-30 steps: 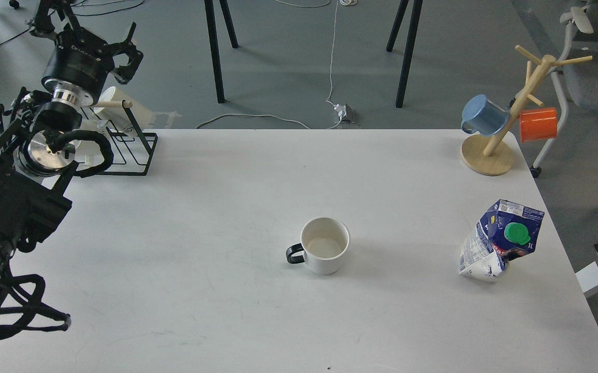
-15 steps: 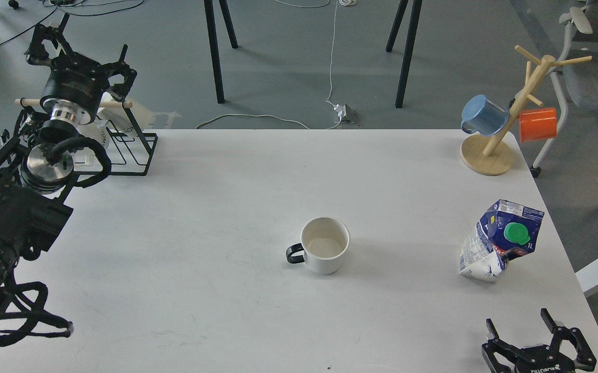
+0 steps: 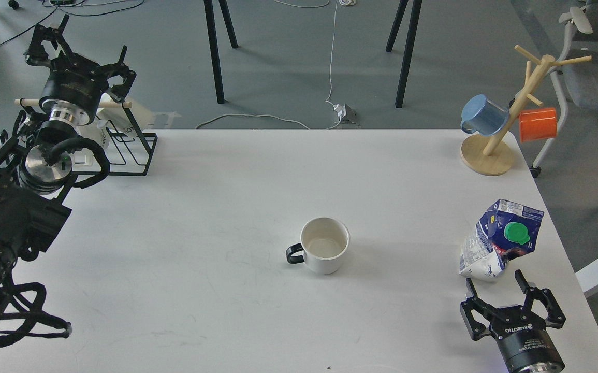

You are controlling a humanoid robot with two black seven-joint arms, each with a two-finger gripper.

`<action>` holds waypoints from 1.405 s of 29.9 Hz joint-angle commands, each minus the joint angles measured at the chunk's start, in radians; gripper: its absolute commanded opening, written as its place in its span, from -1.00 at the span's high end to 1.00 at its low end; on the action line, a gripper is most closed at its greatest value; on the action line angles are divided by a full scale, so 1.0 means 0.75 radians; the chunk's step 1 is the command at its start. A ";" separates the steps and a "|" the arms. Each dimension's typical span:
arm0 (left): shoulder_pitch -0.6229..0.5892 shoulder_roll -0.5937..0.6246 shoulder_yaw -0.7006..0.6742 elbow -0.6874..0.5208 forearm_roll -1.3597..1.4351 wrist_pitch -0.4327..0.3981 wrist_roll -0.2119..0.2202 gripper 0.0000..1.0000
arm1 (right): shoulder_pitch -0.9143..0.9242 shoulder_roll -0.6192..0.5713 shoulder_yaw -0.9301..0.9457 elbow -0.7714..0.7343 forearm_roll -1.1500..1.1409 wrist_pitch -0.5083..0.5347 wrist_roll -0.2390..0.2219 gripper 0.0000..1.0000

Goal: Place cup and milk with both arms
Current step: 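Grasp the blue-and-white milk carton with the right gripper, then carry the milk carton upright beside the white mug with the right gripper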

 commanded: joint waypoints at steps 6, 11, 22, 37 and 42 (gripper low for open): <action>0.002 0.006 0.002 0.000 0.001 0.000 0.000 -0.99 | 0.092 0.005 0.035 -0.077 0.014 0.000 0.003 -0.46; 0.000 0.006 0.000 0.000 0.001 0.000 0.002 -0.99 | 0.125 0.005 0.033 -0.097 0.014 0.000 0.003 -0.18; 0.000 0.010 0.002 0.002 0.001 0.000 0.002 -0.99 | 0.137 0.023 0.006 -0.071 0.016 0.000 0.001 0.78; 0.004 0.033 0.002 0.002 0.003 0.000 0.004 -0.99 | 0.276 0.165 -0.245 0.040 -0.002 0.000 -0.007 0.78; 0.010 0.039 0.002 0.012 0.003 0.000 0.004 -0.99 | 0.352 0.199 -0.315 -0.009 -0.030 0.000 -0.009 0.77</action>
